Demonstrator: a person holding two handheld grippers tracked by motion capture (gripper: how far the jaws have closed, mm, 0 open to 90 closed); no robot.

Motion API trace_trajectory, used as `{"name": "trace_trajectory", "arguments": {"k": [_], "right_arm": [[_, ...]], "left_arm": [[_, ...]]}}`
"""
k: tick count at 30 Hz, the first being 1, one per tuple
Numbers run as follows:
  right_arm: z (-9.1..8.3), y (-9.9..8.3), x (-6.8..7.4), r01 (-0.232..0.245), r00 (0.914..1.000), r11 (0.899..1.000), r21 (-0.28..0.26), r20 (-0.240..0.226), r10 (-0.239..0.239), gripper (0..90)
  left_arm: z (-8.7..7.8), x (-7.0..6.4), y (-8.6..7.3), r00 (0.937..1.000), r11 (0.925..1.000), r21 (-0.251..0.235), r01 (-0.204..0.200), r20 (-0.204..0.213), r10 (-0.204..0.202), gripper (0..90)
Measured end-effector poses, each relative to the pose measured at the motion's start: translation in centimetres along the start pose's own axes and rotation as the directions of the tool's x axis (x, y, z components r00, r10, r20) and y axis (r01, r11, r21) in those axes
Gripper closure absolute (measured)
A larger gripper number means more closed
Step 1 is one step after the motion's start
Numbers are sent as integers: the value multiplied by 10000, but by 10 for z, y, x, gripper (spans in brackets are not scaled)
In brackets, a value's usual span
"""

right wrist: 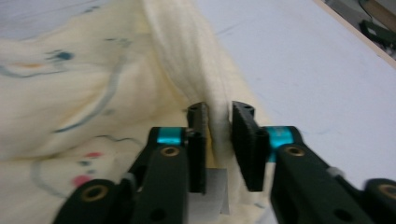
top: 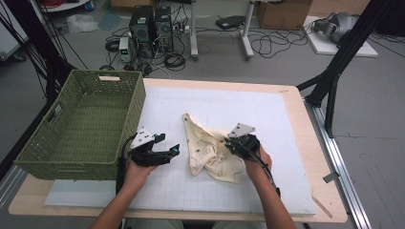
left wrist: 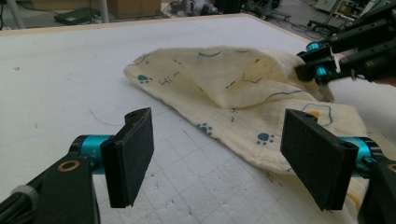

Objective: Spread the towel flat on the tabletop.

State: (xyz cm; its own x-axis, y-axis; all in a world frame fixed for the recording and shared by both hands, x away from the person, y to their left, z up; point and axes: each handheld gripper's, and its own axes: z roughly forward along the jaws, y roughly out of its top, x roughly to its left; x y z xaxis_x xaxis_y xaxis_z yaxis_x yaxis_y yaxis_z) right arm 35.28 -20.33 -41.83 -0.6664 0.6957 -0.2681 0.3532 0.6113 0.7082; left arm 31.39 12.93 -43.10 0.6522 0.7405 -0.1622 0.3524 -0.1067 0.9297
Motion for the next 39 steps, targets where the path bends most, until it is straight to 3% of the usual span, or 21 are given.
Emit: {"name": "trace_trajectory", "arguments": {"k": [4,8,12,14,19,21,22,25,26,28,32,35,37,39], "right_arm": [[5,3,-23,-423,9975,9983,391,576,400,825],[11,7,-50,-1004,9865,9929,638,1360,910,792],[10,1,-69,-2017,9607,9776,595,2065,1856,580],[6,-3,-71,-2199,9579,9743,483,1996,2063,514],[-17,-9,-61,-2126,9658,9761,-458,1420,2170,462],[-25,-9,-56,-2230,9673,9736,-484,1128,2272,451],[-32,-11,-51,-2131,9707,9729,-898,933,2213,459],[-42,-18,-38,-2164,9756,9700,-1104,126,2191,467],[-43,-23,-33,-2120,9772,9714,-1067,-139,2117,467],[-42,-33,-22,-2338,9710,9674,-971,-741,2273,468],[-38,-50,0,-2180,9687,9746,-515,-1327,2097,515],[-34,-54,11,-1646,9726,9864,42,-1658,1630,615],[-31,-55,16,-1465,9703,9886,357,-1895,1507,722],[-29,-55,17,-1276,9696,9913,332,-2062,1317,837]], "left_arm": [[0,0,0,10000,10000,9,-64,43,64,276],[0,-1,0,10000,10000,7,-39,61,39,279],[-1,0,0,9999,10000,35,-40,95,40,281],[0,0,0,9999,9999,108,-101,127,99,284],[2,-2,-1,9992,9994,276,-199,352,189,355],[2,-2,-1,9992,9994,255,-214,351,205,364],[1,-2,-1,9993,9995,234,-195,324,188,364],[0,-1,-1,9996,9998,178,-101,276,97,355],[0,-1,-1,9996,9998,162,-109,271,105,349],[0,-1,-1,9996,9998,169,-95,258,91,336],[2,-1,-1,9995,9996,269,-70,311,61,319],[2,-1,-1,9994,9996,277,-63,338,53,319],[3,-1,-2,9993,9994,325,-71,374,59,319],[3,-1,-2,9991,9992,382,-78,408,63,320]]}}
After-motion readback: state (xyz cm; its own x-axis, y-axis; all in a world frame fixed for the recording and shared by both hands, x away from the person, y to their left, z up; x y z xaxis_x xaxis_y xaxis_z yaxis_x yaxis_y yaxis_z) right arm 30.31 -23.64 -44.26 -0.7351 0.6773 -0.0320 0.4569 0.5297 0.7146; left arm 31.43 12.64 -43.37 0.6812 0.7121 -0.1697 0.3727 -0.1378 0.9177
